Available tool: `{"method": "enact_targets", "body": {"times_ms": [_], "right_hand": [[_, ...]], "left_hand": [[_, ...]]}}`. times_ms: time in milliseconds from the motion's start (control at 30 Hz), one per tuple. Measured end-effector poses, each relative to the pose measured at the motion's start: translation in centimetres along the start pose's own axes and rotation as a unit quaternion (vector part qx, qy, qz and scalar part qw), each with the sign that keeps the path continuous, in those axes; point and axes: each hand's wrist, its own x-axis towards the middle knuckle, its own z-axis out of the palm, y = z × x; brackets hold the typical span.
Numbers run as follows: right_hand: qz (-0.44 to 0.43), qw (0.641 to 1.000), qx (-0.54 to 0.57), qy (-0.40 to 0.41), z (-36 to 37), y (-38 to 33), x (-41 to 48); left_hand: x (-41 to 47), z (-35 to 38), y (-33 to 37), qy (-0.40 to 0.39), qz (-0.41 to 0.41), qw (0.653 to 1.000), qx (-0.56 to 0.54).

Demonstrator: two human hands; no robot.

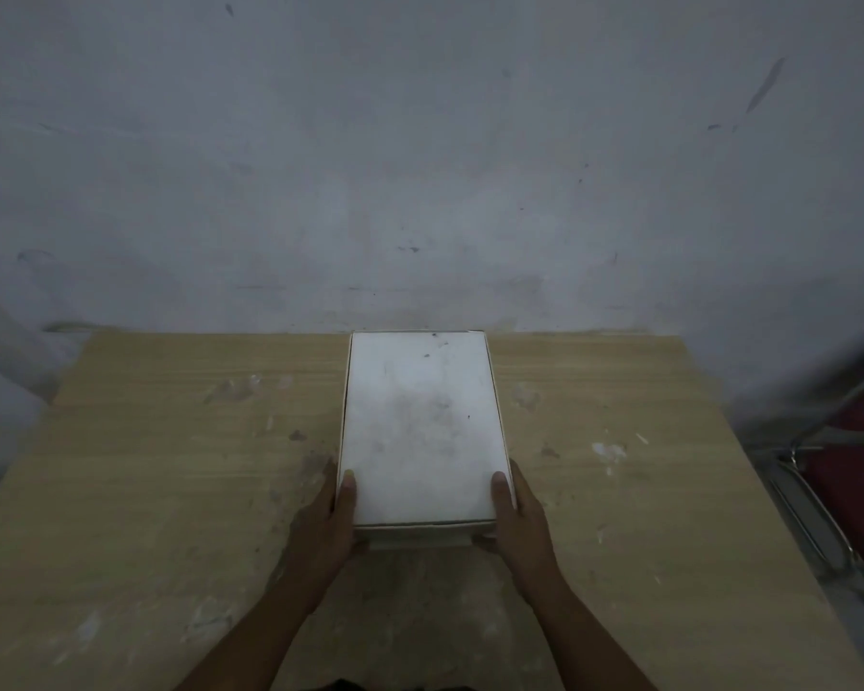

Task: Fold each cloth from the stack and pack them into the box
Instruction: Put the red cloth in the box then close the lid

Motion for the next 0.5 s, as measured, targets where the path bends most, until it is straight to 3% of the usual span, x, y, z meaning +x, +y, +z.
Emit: {"method": "enact_targets", "body": {"times_ms": [500], "right_hand": [[0.004,1.0,-0.018,0.001,2.5,-4.5,8.3]], "left_hand": [[8.1,-0.1,6.9,-0.034,0.015,0.998,-0.042]]}}
